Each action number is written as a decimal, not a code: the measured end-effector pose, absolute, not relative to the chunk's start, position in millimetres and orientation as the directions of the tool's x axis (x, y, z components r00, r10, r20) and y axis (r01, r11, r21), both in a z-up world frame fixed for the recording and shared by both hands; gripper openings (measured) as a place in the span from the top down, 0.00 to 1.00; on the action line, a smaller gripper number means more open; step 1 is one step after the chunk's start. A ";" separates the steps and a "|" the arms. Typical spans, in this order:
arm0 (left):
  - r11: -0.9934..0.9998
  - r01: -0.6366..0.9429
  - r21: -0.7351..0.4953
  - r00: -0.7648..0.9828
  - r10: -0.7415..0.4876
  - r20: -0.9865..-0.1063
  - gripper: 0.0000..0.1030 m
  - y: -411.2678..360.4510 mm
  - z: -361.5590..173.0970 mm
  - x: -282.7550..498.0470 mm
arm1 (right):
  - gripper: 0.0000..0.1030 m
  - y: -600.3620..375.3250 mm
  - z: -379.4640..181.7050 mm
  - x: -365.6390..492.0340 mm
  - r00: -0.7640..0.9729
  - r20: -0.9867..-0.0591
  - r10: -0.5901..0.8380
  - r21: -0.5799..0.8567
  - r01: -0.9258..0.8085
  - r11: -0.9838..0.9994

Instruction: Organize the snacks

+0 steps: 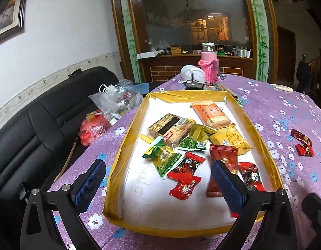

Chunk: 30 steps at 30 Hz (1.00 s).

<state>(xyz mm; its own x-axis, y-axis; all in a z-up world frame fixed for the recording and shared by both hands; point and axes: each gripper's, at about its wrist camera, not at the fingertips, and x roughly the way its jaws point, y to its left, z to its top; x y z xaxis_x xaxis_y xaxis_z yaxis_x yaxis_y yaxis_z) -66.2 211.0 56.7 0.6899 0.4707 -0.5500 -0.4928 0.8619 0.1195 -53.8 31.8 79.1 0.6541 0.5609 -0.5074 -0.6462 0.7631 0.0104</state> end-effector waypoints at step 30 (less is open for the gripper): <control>0.836 -0.532 0.135 0.644 0.503 -0.576 0.00 217.1 50.2 -60.8 | 0.00 40.5 71.4 -58.1 0.592 -0.542 0.597 0.014 -0.703 0.711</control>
